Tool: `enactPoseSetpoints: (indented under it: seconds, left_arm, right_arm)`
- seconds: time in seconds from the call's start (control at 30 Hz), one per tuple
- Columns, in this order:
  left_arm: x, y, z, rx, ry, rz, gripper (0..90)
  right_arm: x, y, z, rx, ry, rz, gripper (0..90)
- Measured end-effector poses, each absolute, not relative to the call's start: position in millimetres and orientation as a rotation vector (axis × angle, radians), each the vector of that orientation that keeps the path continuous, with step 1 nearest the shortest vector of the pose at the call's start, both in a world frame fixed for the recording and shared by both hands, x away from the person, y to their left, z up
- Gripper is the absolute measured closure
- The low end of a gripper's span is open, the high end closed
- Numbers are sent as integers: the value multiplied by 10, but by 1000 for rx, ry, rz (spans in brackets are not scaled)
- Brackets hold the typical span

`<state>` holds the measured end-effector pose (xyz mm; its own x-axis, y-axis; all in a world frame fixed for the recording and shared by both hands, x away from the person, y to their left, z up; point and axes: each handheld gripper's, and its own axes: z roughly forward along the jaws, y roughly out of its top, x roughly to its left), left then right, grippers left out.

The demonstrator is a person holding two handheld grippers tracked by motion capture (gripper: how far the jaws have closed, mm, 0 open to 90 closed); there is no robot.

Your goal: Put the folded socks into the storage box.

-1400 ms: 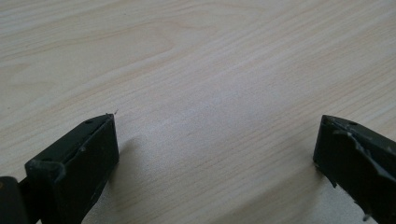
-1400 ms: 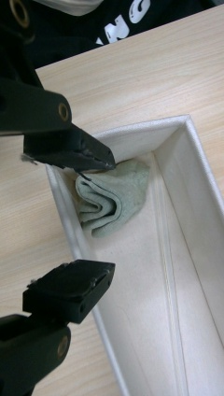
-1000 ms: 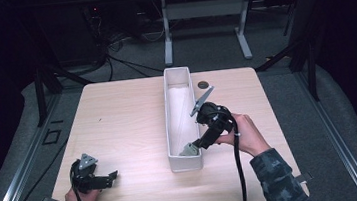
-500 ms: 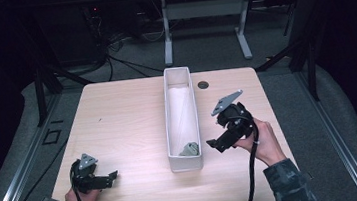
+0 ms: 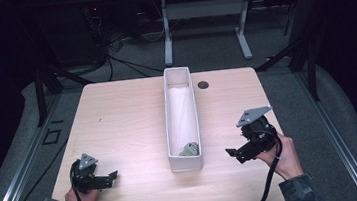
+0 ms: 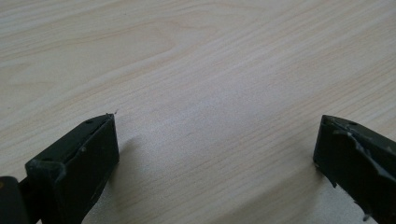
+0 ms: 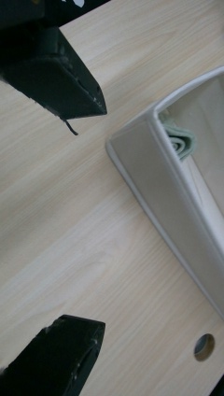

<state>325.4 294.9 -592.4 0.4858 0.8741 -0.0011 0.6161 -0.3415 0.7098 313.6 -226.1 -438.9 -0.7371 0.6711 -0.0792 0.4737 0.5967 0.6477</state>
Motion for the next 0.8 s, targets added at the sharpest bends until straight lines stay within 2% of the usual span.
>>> enactPoseSetpoints:
  seconds: [0.47, 0.8]
  left_arm:
    - [3252, 2947, -5924, 2076, 1227, 508, 0]
    - [3252, 2947, -5924, 2076, 1227, 508, 0]
  right_arm:
    - [2928, -2716, -4879, 1097, 2434, 903, 0]
    - [2813, -2933, -5412, 1209, 2383, 888, 0]
